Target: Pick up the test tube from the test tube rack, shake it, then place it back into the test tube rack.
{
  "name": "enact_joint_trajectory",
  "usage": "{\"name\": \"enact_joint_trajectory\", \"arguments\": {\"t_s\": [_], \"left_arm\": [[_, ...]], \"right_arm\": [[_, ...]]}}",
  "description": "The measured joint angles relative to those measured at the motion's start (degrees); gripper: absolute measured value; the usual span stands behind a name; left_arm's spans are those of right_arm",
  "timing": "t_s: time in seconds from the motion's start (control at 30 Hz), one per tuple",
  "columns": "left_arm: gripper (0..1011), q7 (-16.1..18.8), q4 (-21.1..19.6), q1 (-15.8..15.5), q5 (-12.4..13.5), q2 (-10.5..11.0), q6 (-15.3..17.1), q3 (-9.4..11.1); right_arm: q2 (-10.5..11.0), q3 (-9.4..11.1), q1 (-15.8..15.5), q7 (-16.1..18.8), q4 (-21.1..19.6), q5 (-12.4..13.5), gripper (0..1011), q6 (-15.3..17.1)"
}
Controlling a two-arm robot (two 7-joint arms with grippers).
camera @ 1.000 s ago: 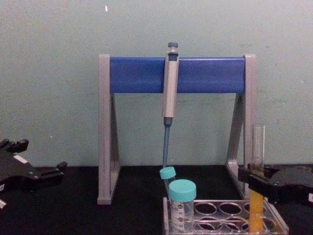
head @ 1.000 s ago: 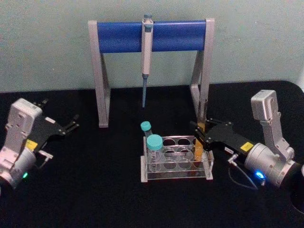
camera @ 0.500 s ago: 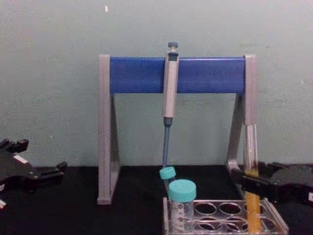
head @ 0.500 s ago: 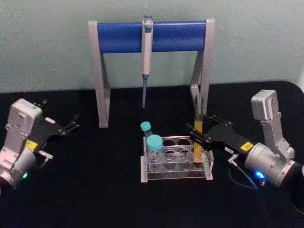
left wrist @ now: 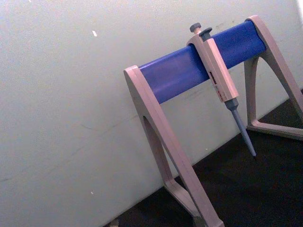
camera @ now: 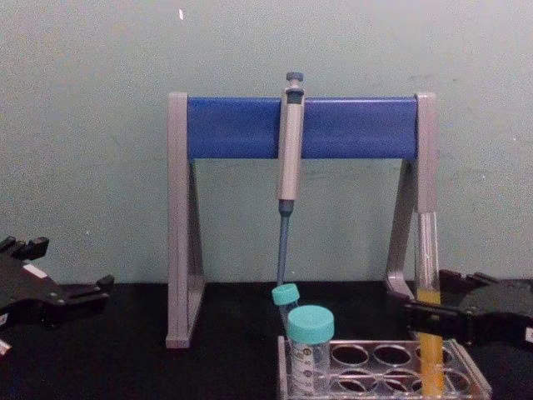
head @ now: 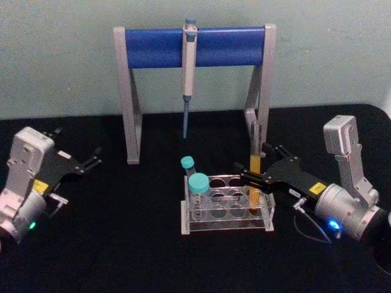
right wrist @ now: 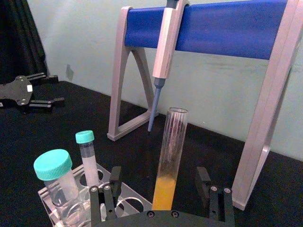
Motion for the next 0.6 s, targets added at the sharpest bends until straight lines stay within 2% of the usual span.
{"name": "enact_joint_trajectory", "arguments": {"t_s": [0.43, 0.47, 0.6], "left_arm": [[1001, 0.0, 0.0, 0.0, 0.0, 0.0, 0.0, 0.0], [1001, 0.0, 0.0, 0.0, 0.0, 0.0, 0.0, 0.0], [1001, 0.0, 0.0, 0.0, 0.0, 0.0, 0.0, 0.0]], "right_arm": [[0.8, 0.2, -0.8, 0.7, -1.3, 0.1, 1000, -0.1], [2.0, 1.0, -3.0, 0.3, -4.0, 0.3, 1000, -0.1], [2.9, 1.9, -5.1, -0.6, -6.3, 0.4, 1000, 0.0]]}}
